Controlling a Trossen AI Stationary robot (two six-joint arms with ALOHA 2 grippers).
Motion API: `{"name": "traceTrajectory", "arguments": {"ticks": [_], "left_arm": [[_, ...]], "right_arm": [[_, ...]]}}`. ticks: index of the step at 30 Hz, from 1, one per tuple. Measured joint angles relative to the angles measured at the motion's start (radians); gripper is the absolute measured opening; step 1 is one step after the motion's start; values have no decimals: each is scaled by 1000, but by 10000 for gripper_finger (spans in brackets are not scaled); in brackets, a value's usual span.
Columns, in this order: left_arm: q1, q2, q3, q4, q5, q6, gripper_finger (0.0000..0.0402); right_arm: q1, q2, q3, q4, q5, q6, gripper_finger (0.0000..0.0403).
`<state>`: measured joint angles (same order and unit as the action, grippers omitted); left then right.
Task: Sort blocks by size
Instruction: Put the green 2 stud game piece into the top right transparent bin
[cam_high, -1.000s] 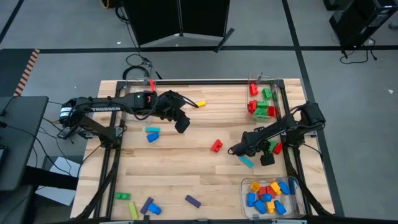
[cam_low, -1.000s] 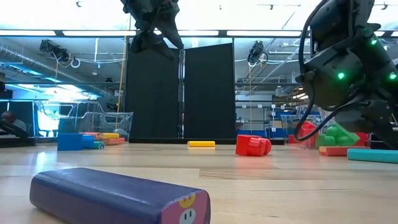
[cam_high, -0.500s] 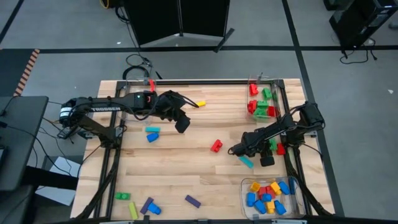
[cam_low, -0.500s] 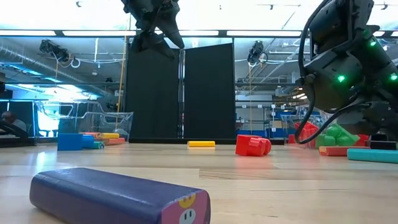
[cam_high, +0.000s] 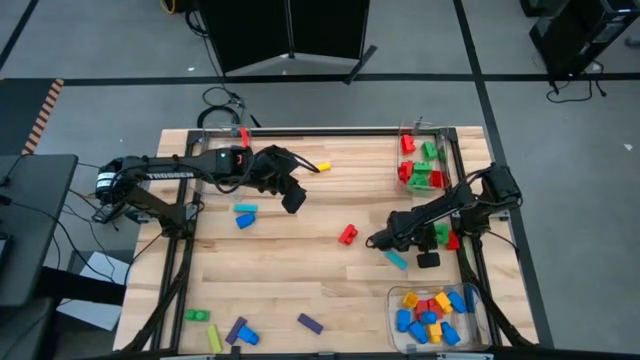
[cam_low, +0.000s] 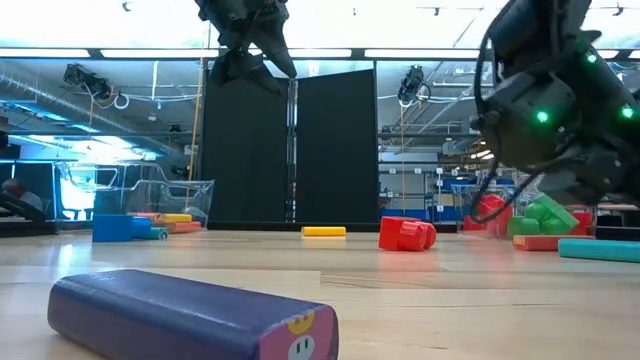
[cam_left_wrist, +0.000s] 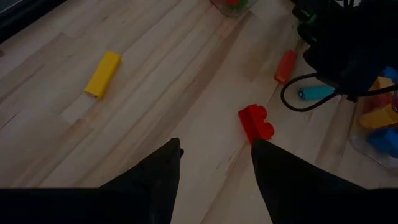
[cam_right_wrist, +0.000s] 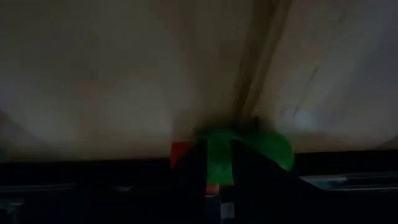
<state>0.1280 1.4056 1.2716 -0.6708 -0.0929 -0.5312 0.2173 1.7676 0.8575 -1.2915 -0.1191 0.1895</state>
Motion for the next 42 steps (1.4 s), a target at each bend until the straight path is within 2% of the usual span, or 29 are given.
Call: {"name": "traceTrajectory", "arguments": {"ticks": [5, 10, 15, 19, 24, 37, 42], "left_arm": [[0, 0, 0, 0, 0, 1, 204], [0, 1, 0, 0, 0, 1, 204], [0, 1, 0, 0, 0, 2, 204], [0, 1, 0, 0, 0, 2, 204], [0, 1, 0, 0, 0, 2, 204], [0, 1, 0, 1, -14, -1, 204], [-2, 1, 0, 1, -13, -3, 204]], "right_arm": [[-20, 0, 96, -52, 4, 2, 117], [-52, 0, 158, -42, 16, 82, 183], [-70, 0, 135, -48, 16, 105, 268], [-71, 0, 102, -47, 13, 62, 336], [-77, 0, 52, -42, -13, 16, 392], [-112, 0, -113, 62, -15, 17, 376], [-117, 0, -147, 95, -47, 19, 372]]}}
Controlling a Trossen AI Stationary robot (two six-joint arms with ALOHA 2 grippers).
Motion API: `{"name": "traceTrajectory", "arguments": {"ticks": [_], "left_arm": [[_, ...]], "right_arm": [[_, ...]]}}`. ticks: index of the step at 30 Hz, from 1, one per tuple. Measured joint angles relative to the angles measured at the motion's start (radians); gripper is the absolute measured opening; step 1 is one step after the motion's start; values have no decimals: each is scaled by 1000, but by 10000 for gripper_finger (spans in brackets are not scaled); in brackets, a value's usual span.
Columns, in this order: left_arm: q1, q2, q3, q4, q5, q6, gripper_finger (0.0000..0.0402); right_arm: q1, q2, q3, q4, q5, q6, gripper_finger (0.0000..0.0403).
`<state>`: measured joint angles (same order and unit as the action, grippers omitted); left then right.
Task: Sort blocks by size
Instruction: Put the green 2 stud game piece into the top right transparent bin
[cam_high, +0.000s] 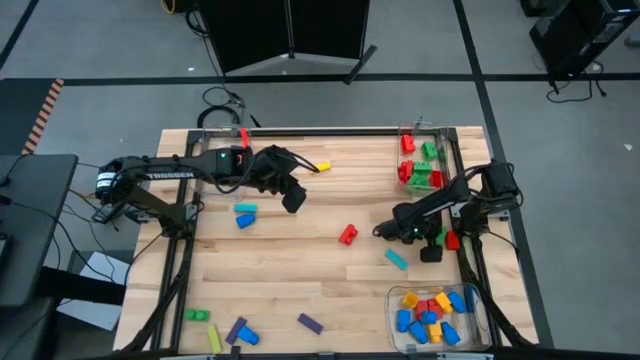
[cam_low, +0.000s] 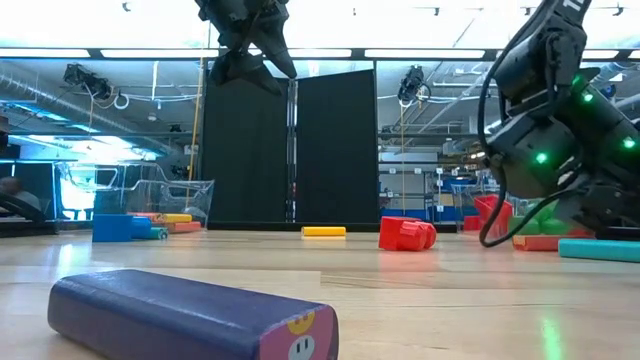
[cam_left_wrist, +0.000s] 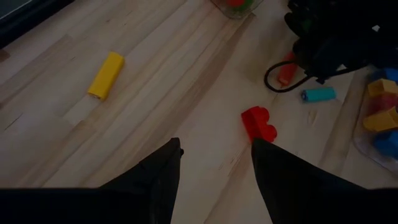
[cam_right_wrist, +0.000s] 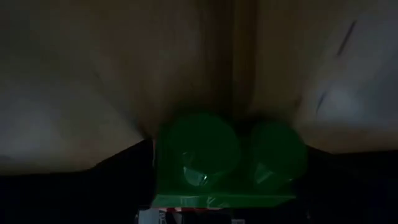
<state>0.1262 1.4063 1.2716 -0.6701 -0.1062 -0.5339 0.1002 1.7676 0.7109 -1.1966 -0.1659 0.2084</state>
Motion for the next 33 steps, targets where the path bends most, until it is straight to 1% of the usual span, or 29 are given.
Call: {"name": "traceTrajectory", "arguments": {"ticks": [3, 8, 15, 19, 21, 26, 29, 33], "left_arm": [[-3, 0, 0, 0, 0, -1, 204], [-3, 0, 0, 0, 0, 1, 204], [-3, 0, 0, 1, 0, 3, 204], [-3, 0, 0, 1, 0, 3, 204], [-3, 0, 0, 1, 0, 3, 204], [-3, 0, 0, 2, 0, 4, 204], [-3, 0, 0, 18, 0, 6, 204], [-3, 0, 0, 49, 1, 6, 204]], "right_arm": [[0, 0, -8, 0, -1, 0, 355], [0, 0, -11, -3, -4, -1, 307], [0, 0, -3, -10, -8, -1, 307], [0, 0, 41, -56, -14, -3, 321], [0, 0, 78, -75, -19, -8, 323], [0, -21, 180, -110, -12, -18, 309], [0, -58, 246, -134, -11, -5, 309], [-3, -143, 342, -175, -8, 7, 321]]}}
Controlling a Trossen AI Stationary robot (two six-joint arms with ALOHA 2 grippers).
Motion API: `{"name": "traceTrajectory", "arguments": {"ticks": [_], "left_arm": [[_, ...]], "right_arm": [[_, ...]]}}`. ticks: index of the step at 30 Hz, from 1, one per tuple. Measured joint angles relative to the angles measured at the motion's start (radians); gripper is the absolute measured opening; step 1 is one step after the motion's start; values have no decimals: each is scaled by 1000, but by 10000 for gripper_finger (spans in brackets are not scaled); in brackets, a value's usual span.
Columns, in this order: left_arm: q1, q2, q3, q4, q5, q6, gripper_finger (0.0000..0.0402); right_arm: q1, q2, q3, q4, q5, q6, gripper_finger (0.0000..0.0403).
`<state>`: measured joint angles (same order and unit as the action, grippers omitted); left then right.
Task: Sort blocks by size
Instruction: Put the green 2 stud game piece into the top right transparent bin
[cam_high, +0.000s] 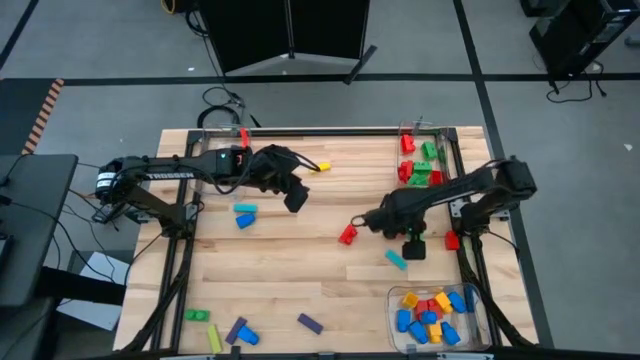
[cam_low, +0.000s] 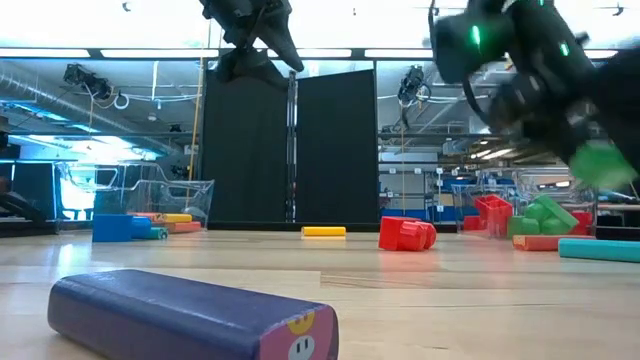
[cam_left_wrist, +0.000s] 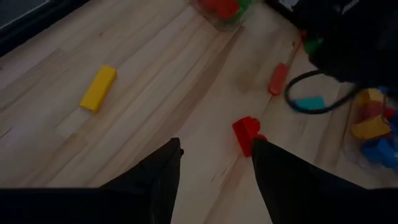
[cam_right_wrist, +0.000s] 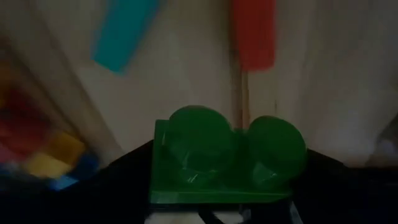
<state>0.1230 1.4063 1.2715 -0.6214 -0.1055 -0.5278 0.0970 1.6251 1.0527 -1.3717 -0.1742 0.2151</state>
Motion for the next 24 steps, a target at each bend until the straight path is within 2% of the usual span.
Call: {"name": "traceTrajectory", "arguments": {"ticks": [8, 14, 16, 21, 24], "left_arm": [[0, 0, 0, 60, 0, 0, 204], [0, 0, 0, 84, 0, 4, 204], [0, 0, 0, 85, -11, 57, 204], [0, 0, 0, 93, -31, 129, 204], [0, 0, 0, 107, -31, 129, 204]], "right_arm": [[-68, -253, 145, 8, 113, 110, 312], [-159, -444, 173, 76, 307, 232, 321], [-202, -491, 173, 94, 373, 267, 320], [-349, -533, 173, 106, 549, 344, 319], [-479, -511, 168, 113, 571, 384, 319]]}}
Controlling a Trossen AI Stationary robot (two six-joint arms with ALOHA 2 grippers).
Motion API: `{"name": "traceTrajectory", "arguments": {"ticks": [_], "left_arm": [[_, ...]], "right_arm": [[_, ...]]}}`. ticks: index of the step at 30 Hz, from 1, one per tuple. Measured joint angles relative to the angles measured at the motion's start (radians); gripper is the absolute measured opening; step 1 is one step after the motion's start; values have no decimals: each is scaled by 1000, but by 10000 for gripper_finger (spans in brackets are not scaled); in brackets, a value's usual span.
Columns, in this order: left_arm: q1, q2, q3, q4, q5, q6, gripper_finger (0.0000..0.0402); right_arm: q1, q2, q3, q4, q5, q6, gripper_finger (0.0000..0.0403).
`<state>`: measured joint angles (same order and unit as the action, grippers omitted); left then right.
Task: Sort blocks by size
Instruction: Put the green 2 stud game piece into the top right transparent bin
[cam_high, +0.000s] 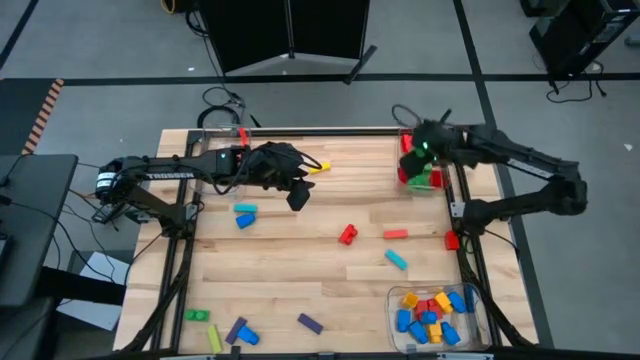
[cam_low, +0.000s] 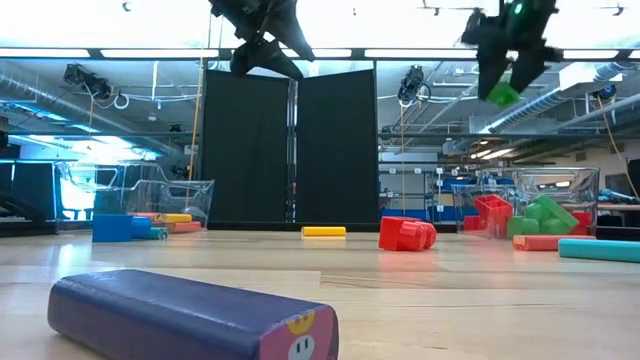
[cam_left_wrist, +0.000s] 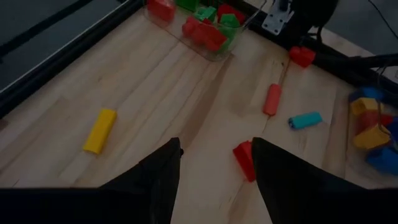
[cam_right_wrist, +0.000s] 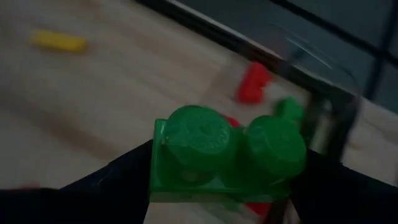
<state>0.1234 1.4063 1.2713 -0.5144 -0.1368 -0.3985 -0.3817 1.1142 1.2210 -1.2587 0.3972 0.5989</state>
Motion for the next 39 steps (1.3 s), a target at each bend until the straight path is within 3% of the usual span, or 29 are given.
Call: {"name": "traceTrajectory", "arguments": {"ticks": [7, 13, 17, 26, 39], "left_arm": [[0, 0, 0, 0, 12, -1, 204], [-7, 0, 0, 0, 18, -30, 204], [-19, 0, 0, 0, 17, -11, 204], [-27, 0, 0, 0, 14, 1, 204], [-27, 0, 0, 0, 14, 5, 204]], "right_arm": [[-297, 129, -53, 2, -87, -28, 319], [-415, 240, -150, 104, -182, -77, 319], [-448, 301, -212, 197, -237, -80, 322], [-471, 407, -258, 216, -244, -113, 335], [-471, 361, -258, 219, -217, -108, 341]]}}
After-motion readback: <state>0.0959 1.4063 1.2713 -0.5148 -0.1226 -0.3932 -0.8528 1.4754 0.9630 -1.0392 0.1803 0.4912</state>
